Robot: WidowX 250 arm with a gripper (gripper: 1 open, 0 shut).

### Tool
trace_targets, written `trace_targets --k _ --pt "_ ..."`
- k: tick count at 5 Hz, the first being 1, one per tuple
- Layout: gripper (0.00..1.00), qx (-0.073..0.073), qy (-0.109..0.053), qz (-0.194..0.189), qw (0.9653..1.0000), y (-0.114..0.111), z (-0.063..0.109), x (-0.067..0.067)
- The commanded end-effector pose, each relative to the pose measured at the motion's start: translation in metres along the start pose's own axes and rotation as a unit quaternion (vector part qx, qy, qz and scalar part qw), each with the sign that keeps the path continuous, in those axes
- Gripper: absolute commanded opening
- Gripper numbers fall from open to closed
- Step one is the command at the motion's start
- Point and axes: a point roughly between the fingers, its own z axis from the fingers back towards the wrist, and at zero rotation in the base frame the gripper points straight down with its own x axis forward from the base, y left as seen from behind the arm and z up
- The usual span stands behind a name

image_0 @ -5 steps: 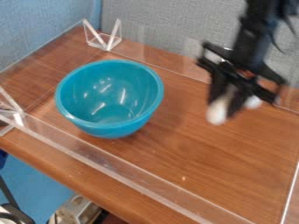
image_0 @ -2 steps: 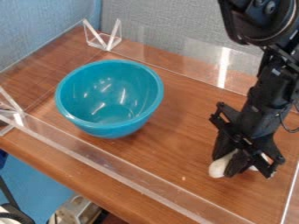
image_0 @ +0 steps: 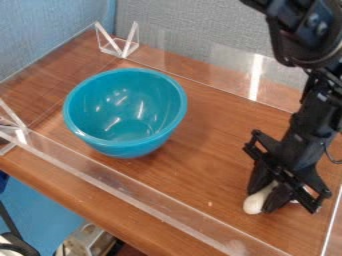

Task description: Remove the mushroom from inside the blue bowl and put it on the table

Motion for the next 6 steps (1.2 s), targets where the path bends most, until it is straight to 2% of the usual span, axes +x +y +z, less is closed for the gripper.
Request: trace_targets --k 1,2,3,4,5,6 --pt "0.0 -0.007 -0.023 0.018 0.9996 -0.011 0.011 0.011" --pt "1.0 -0.014 -0.018 0.04 0.9989 -0.016 0.01 0.013" --pt "1.0 -0.009 -0.019 0.026 0.9994 -0.017 0.014 0.011" --pt "1.0 0.003 -0.039 0.017 0.9991 -0.012 0.037 0.004" --pt "1.0 0.015 -0.058 0.006 0.9982 -0.011 0.065 -0.014" --pt "1.0 0.021 -0.071 0.0 0.9973 -0.01 0.086 -0.035"
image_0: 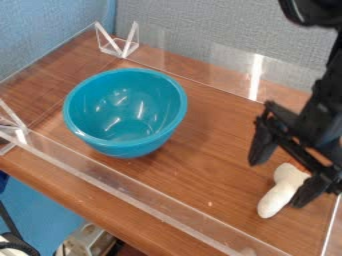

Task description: Remove the mushroom from inside the blue bowl and put it on the table

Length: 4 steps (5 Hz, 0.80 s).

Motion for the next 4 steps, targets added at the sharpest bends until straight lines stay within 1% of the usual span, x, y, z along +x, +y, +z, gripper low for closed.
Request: trace_targets --k 1,2,3,4 --pt "1.0 0.002 -0.038 0.006 0.9993 -0.006 0.029 -0.012" --pt "1.0 -0.003 -0.047 0.021 0.9986 -0.011 0.038 -0.022" --pt "1.0 -0.011 -0.047 0.066 0.9967 -0.012 0.039 -0.022" --pt "1.0 -0.016 -0.04 0.101 0.9939 -0.014 0.033 -0.02"
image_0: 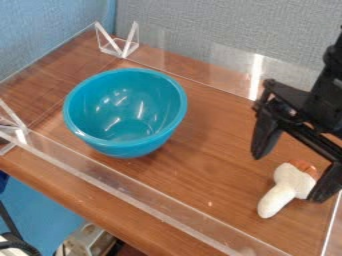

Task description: Remove the mushroom from inside the blue bowl and put it on the table

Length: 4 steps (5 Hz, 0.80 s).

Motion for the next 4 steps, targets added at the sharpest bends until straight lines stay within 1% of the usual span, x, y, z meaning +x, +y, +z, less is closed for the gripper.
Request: trace_targets --k 1,3,4 --pt "1.0 -0.011 -0.013 0.036 0.9992 -0.002 0.006 0.001" --pt "1.0 -0.011 -0.005 0.037 0.9992 0.007 0.018 0.0" --pt "1.0 -0.011 -0.005 0.029 0.9995 0.007 0.012 -0.004"
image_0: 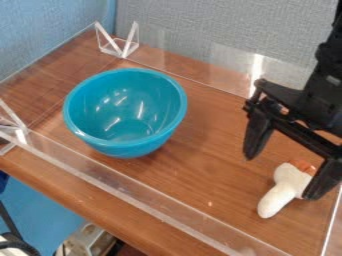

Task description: Remove the mushroom from inside the blue bowl and put it on the table

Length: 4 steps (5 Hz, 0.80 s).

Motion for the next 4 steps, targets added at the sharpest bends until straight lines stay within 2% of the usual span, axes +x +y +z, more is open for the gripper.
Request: trace_targets --k 1,4 --pt "1.0 -0.011 -0.025 -0.009 0.9996 0.0 0.005 -0.003" --pt "1.0 -0.012 -0.047 -0.009 0.9988 0.002 0.027 -0.015"
